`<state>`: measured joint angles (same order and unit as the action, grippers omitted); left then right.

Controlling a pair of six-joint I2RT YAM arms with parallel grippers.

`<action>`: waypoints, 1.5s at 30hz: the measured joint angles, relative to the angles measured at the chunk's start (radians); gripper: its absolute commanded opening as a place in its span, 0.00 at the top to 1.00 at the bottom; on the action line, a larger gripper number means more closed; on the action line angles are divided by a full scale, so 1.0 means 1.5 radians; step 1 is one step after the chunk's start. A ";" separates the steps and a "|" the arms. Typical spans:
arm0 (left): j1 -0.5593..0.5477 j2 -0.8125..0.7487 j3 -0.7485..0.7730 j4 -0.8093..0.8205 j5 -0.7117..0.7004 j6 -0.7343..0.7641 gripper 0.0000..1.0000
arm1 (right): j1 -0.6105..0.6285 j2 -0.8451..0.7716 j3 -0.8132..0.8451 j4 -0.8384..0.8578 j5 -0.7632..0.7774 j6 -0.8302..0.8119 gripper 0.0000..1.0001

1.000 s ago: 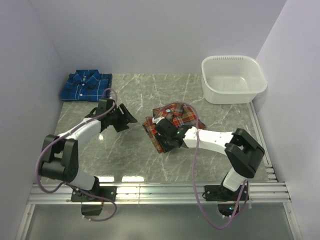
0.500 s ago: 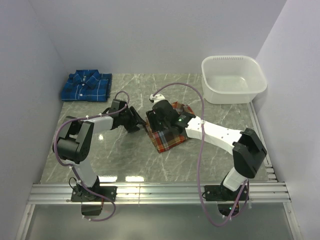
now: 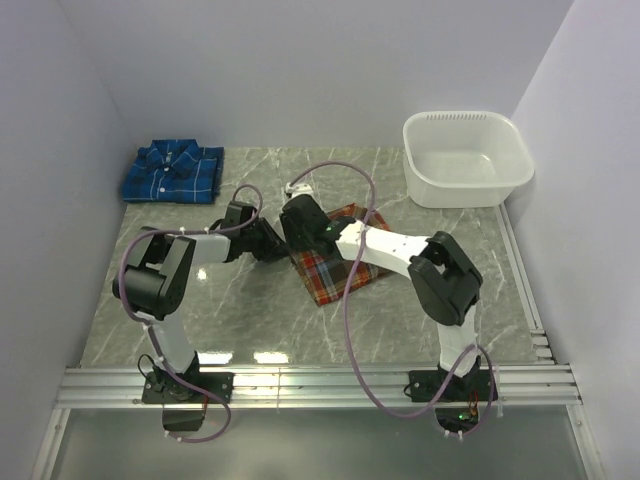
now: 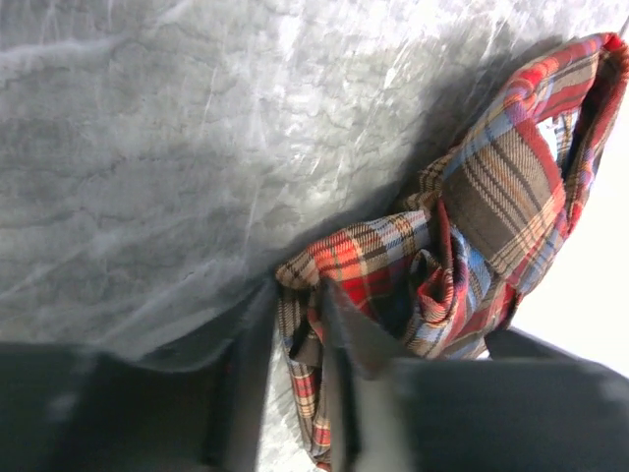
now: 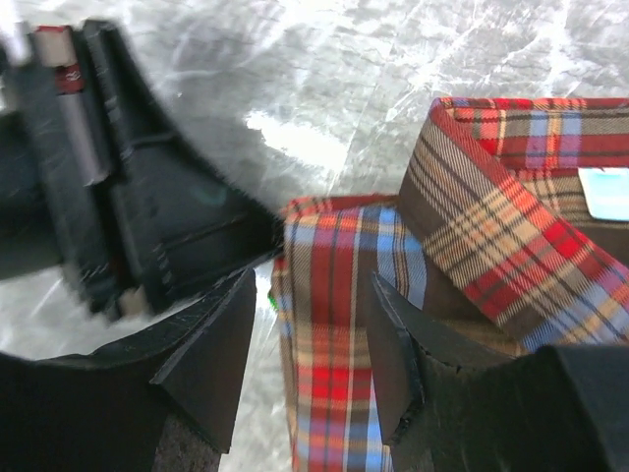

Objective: Fold and stack the long sleeve shirts
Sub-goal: Fold the shirt

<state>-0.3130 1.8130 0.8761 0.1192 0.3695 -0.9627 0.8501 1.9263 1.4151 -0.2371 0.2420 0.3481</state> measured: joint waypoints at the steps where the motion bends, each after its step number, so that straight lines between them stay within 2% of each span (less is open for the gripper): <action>1: 0.000 0.004 -0.004 0.008 0.003 -0.001 0.76 | -0.001 0.012 0.006 0.001 0.002 0.000 0.45; 8: 0.000 0.023 -0.014 0.057 0.021 -0.004 0.88 | -0.003 0.055 0.022 -0.003 0.025 -0.004 0.46; 20: 0.000 0.025 -0.030 0.095 0.029 -0.011 0.95 | 0.010 0.094 0.073 -0.018 0.092 -0.017 0.48; 22: 0.000 0.024 -0.032 0.097 0.029 -0.013 0.96 | 0.013 0.106 0.084 -0.024 0.104 -0.018 0.53; 25: 0.000 0.024 -0.032 0.097 0.028 -0.013 0.96 | 0.017 0.116 0.092 -0.031 0.117 -0.022 0.77; 26: 0.000 0.024 -0.032 0.097 0.028 -0.013 0.96 | 0.018 0.117 0.092 -0.033 0.119 -0.023 0.91; 27: 0.000 0.024 -0.032 0.097 0.028 -0.013 0.96 | 0.019 0.117 0.092 -0.035 0.123 -0.024 1.00; 45: -0.006 0.011 -0.034 0.079 0.009 -0.012 0.99 | 0.040 0.049 0.068 -0.025 0.130 -0.046 1.00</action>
<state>-0.3218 1.8290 0.8249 0.2375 0.3832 -0.9813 0.9108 1.9991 1.5166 -0.2741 0.4370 0.2790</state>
